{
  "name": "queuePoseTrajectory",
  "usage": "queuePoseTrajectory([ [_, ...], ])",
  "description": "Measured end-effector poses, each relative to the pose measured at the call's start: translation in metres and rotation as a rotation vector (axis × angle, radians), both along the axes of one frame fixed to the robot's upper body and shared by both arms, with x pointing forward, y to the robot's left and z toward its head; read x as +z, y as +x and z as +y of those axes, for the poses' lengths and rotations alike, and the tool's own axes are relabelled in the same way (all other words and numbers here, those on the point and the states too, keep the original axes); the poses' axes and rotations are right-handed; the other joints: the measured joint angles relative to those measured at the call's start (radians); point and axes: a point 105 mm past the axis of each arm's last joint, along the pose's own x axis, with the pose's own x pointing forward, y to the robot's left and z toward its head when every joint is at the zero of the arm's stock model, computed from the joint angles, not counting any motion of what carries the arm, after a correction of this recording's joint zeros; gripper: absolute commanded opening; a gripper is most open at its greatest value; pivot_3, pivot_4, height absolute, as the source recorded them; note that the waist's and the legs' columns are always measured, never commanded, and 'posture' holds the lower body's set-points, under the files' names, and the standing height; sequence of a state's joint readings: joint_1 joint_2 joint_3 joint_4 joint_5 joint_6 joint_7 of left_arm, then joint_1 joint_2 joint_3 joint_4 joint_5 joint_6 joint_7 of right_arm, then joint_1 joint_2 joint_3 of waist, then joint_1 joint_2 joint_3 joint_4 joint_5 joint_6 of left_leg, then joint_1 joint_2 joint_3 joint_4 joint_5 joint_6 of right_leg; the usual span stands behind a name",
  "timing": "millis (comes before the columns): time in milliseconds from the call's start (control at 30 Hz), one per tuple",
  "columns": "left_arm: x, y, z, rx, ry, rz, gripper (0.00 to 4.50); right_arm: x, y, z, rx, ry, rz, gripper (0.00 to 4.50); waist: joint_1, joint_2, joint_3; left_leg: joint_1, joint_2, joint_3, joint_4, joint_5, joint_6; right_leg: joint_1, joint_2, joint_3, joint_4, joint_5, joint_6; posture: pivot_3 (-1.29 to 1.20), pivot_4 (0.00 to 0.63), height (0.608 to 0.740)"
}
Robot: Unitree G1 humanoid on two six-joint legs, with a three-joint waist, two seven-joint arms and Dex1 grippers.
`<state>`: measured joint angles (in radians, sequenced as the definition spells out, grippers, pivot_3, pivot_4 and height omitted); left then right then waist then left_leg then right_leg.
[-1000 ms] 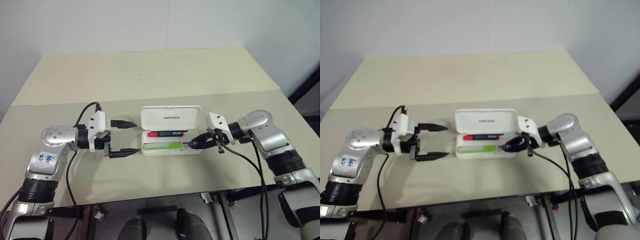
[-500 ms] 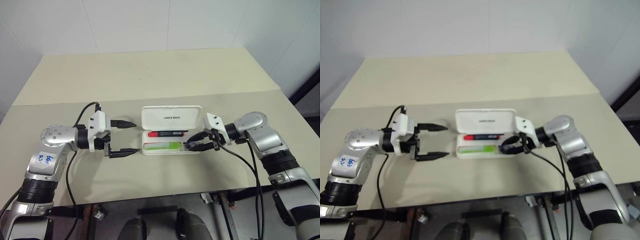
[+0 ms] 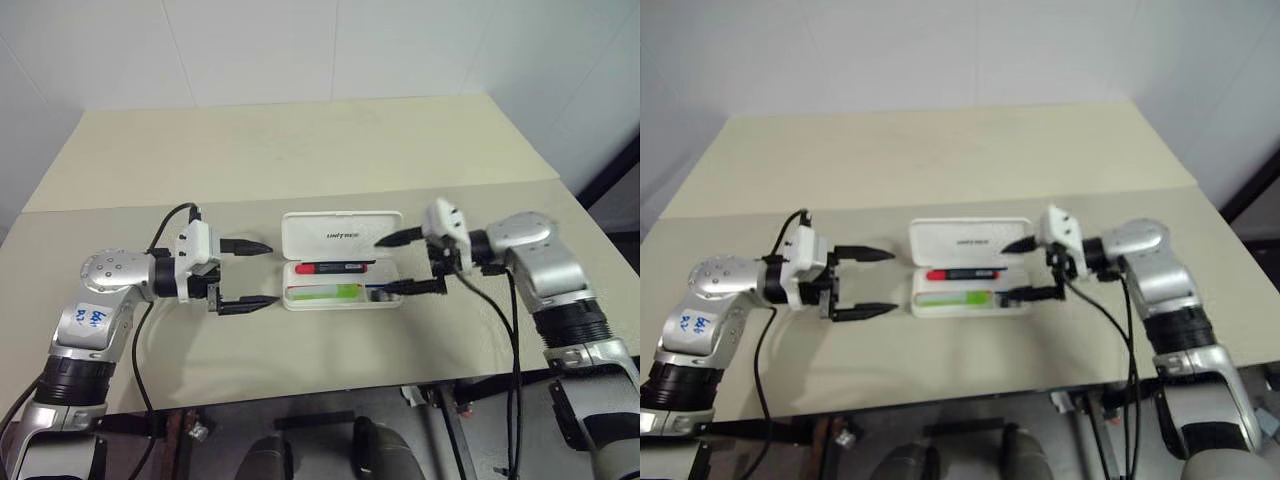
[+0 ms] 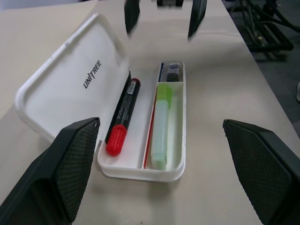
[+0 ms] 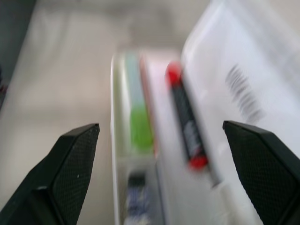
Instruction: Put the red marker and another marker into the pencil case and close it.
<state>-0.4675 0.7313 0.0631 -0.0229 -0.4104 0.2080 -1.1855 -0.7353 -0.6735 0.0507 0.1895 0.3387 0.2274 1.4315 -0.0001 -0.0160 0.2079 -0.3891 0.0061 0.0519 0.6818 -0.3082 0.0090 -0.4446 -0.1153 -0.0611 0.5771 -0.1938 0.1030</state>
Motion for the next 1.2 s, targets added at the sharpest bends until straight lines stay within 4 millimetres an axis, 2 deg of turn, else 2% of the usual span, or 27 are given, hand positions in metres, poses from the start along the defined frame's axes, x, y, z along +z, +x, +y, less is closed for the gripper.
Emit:
queuePoseTrajectory([
  [100,0.007,0.001,0.012,0.035,-0.008,-0.013,4.5,0.011,-0.016,-0.011,0.008,0.123,-0.003,4.47,0.003,0.0,0.0,0.0,0.0,0.0,0.0,0.0,0.001,0.0,-0.001,0.0,-0.001,0.0,0.0,0.0,0.15,0.74],
  [267,0.006,0.005,0.024,0.062,-0.022,0.012,4.5,0.023,-0.028,-0.033,-0.048,0.241,0.039,4.47,0.001,0.0,0.0,0.001,0.0,0.0,0.0,-0.001,0.001,0.0,0.0,0.0,0.001,0.0,-0.001,0.0,0.15,0.74],
  [300,0.006,0.006,0.027,0.069,-0.025,0.017,4.3,0.024,-0.029,-0.038,-0.066,0.239,0.041,4.49,0.001,0.0,0.0,0.001,0.001,0.0,0.0,-0.001,0.001,0.0,0.0,0.0,0.001,0.0,-0.001,0.0,0.15,0.74],
  [433,0.015,0.011,0.035,0.082,-0.039,-0.004,3.23,0.015,-0.032,-0.049,-0.115,0.224,0.055,4.5,0.0,0.0,0.0,0.002,0.001,0.001,0.0,-0.001,0.001,0.0,0.0,0.0,0.002,-0.001,-0.001,0.0,0.15,0.74],
  [567,0.019,0.015,0.037,0.08,-0.047,-0.016,1.71,0.011,-0.03,-0.053,-0.14,0.221,0.039,4.5,-0.003,0.0,0.0,0.002,0.001,0.002,0.0,-0.001,0.001,0.0,0.001,0.001,0.003,-0.001,-0.001,0.0,0.15,0.74],
  [733,0.016,0.016,0.036,0.078,-0.061,-0.009,0.08,0.012,-0.026,-0.055,-0.162,0.23,0.021,4.5,-0.001,0.0,0.0,0.002,0.001,0.002,0.0,-0.001,0.001,0.0,0.0,0.001,0.003,-0.001,-0.001,0.0,0.15,0.74],
  [933,0.014,0.027,0.034,0.122,-0.095,-0.012,0.03,0.012,-0.023,-0.053,-0.17,0.238,0.015,4.5,0.001,0.0,0.0,0.002,0.0,0.002,0.001,-0.001,0.001,0.0,0.0,0.001,0.003,-0.001,-0.001,0.0,0.15,0.74],
  [1067,0.014,0.06,0.032,0.289,-0.105,-0.058,0.03,0.01,-0.021,-0.048,-0.167,0.24,0.023,4.5,0.007,-0.001,0.0,0.002,0.0,0.002,0.001,-0.001,0.001,0.0,0.0,0.001,0.004,0.0,-0.001,0.0,0.15,0.74],
  [1200,0.002,0.083,0.021,0.386,-0.083,-0.056,0.03,0.009,-0.018,-0.046,-0.173,0.241,0.027,4.5,0.012,-0.001,0.0,0.002,-0.001,0.002,0.001,0.0,0.001,0.0,0.0,0.001,0.004,0.0,-0.001,0.0,0.15,0.74],
])
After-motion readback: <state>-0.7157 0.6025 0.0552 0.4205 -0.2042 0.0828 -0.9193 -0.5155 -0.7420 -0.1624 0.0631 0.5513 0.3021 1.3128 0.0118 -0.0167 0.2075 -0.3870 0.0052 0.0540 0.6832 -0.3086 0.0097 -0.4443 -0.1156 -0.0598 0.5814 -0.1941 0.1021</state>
